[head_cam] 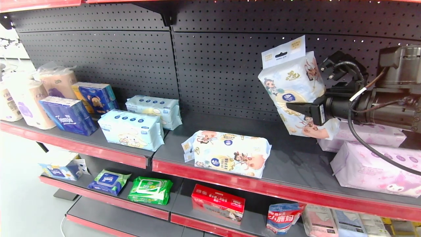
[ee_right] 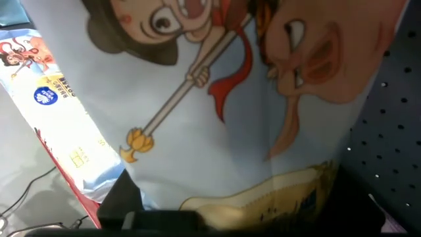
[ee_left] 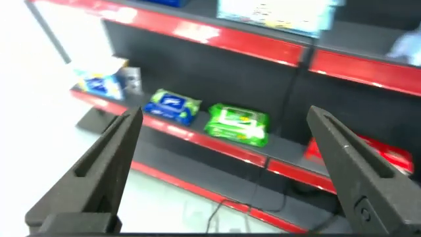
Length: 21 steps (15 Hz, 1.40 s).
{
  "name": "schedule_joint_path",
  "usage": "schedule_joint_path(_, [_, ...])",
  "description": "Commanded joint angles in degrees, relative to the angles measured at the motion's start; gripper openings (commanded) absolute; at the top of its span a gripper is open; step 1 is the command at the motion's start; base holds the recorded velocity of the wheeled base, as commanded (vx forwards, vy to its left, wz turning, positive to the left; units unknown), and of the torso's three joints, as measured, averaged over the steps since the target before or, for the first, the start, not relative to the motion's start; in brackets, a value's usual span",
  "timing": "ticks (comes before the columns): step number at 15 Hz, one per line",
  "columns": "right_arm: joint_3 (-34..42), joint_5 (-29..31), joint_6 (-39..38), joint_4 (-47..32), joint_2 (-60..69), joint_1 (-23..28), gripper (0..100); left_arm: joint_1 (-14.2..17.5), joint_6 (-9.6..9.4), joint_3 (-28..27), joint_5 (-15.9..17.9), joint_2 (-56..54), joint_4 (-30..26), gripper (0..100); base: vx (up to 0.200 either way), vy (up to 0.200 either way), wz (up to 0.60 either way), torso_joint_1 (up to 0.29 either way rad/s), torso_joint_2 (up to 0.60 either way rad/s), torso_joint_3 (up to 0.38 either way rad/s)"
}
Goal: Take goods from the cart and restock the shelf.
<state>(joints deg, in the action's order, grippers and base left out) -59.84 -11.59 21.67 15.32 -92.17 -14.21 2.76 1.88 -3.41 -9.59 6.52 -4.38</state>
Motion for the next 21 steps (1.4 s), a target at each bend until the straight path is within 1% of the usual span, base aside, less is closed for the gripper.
schedule_joint_path(1, [0.0, 0.0, 0.0, 0.1, -0.5, 0.1, 0, 3.8, 1.37, 0.2, -0.5, -0.9, 0.2, 100, 0.000, 0.000, 0.00, 0.000, 0.00, 0.000])
schedule_joint_path(2, [-0.1, 0.0, 0.0, 0.1, -0.5, 0.2, 0, 3.8, 3.48, 0.2, -0.9, -0.9, 0.2, 100, 0.000, 0.000, 0.00, 0.000, 0.00, 0.000])
schedule_joint_path(3, [0.0, 0.0, 0.0, 0.1, -0.6, 0.2, 0, 3.8, 4.45, 0.4, 1.4, -0.9, 0.8, 100, 0.000, 0.000, 0.00, 0.000, 0.00, 0.000])
schedule_joint_path(4, [-0.1, 0.0, 0.0, 0.1, -0.6, 0.2, 0, 3.8, 4.36, 1.2, 6.1, -0.9, 2.1, 100, 0.000, 0.000, 0.00, 0.000, 0.00, 0.000])
schedule_joint_path(5, [0.0, 0.0, 0.0, 0.1, -0.6, 0.4, 0, 3.8, 4.19, 2.4, 11.4, -0.9, 3.9, 100, 0.000, 0.000, 0.00, 0.000, 0.00, 0.000])
schedule_joint_path(6, [0.0, 0.0, 0.0, 0.1, -0.6, 0.6, 0, 2.4, 4.54, 2.3, 11.5, -0.3, 3.6, 100, 0.000, 0.000, 0.00, 0.000, 0.00, 0.000])
schedule_joint_path(7, [0.0, 0.0, 0.0, 0.1, -0.6, 0.9, 0, -0.1, 4.54, 2.3, 11.4, -0.4, 3.6, 100, 0.000, 0.000, 0.00, 0.000, 0.00, 0.000])
schedule_joint_path(8, [0.1, 0.0, 0.0, 0.1, -0.6, 1.1, 0, -1.3, 4.36, 2.3, 11.4, -0.5, 3.6, 100, 0.000, 0.000, 0.00, 0.000, 0.00, 0.000])
schedule_joint_path(11, [0.0, -0.1, 0.0, 0.1, -0.9, 1.2, 0, -1.1, 4.36, 2.3, 10.6, -2.0, 3.6, 100, 0.000, 0.000, 0.00, 0.000, 0.00, 0.000])
schedule_joint_path(12, [-0.2, -0.1, 0.1, 0.1, -0.9, 1.2, 0, -1.2, 4.54, 2.4, 9.1, -3.4, 3.8, 100, 0.000, 0.000, 0.00, 0.000, 0.00, 0.000])
schedule_joint_path(13, [-0.2, -0.1, 0.0, 0.1, -1.0, 1.2, 0, -1.3, 4.54, 2.6, 4.2, -3.5, 4.3, 100, 0.000, 0.000, 0.00, 0.000, 0.00, 0.000])
schedule_joint_path(14, [-0.2, -0.1, 0.0, 0.2, -0.9, 1.2, 0, -1.4, 4.80, 2.8, 0.9, -3.8, 4.8, 100, 0.000, 0.000, 0.00, 0.000, 0.00, 0.000])
schedule_joint_path(15, [-0.4, -0.1, 0.1, 0.2, -0.9, 1.2, 0, -2.0, 4.45, 2.8, 1.6, -4.9, 4.9, 100, 0.000, 0.000, 0.00, 0.000, 0.00, 0.000])
schedule_joint_path(16, [-0.7, -0.1, 0.1, 0.2, -0.9, 1.2, 0, -2.0, 3.31, 2.8, 2.5, -5.5, 4.9, 100, 0.000, 0.000, 0.00, 0.000, 0.00, 0.000])
schedule_joint_path(17, [-1.1, -0.1, 0.1, 0.2, -0.9, 1.3, 0, -2.6, 1.11, 3.2, 6.4, -6.5, 4.8, 100, 0.000, 0.000, 0.00, 0.000, 0.00, 0.000])
schedule_joint_path(18, [-1.1, -0.1, 0.1, 0.2, -0.9, 1.3, 0, -2.7, -1.79, 3.4, 12.2, -6.5, 4.6, 100, 0.000, 0.000, 0.00, 0.000, 0.00, 0.000])
schedule_joint_path(19, [-0.9, -0.1, 0.1, 0.2, -0.8, 1.2, 0, -2.7, -2.49, 3.4, 12.9, -6.5, 4.4, 100, 0.000, 0.000, 0.00, 0.000, 0.00, 0.000])
schedule_joint_path(20, [-1.1, -0.1, 0.1, 0.2, -0.8, 1.2, 0, -2.7, -1.61, 3.4, 12.5, -6.4, 4.4, 100, 0.000, 0.000, 0.00, 0.000, 0.00, 0.000])
schedule_joint_path(21, [-0.8, -0.1, 0.1, 0.2, -0.6, 1.2, 0, -2.6, 0.41, 3.4, 11.5, -6.5, 4.6, 100, 0.000, 0.000, 0.00, 0.000, 0.00, 0.000])
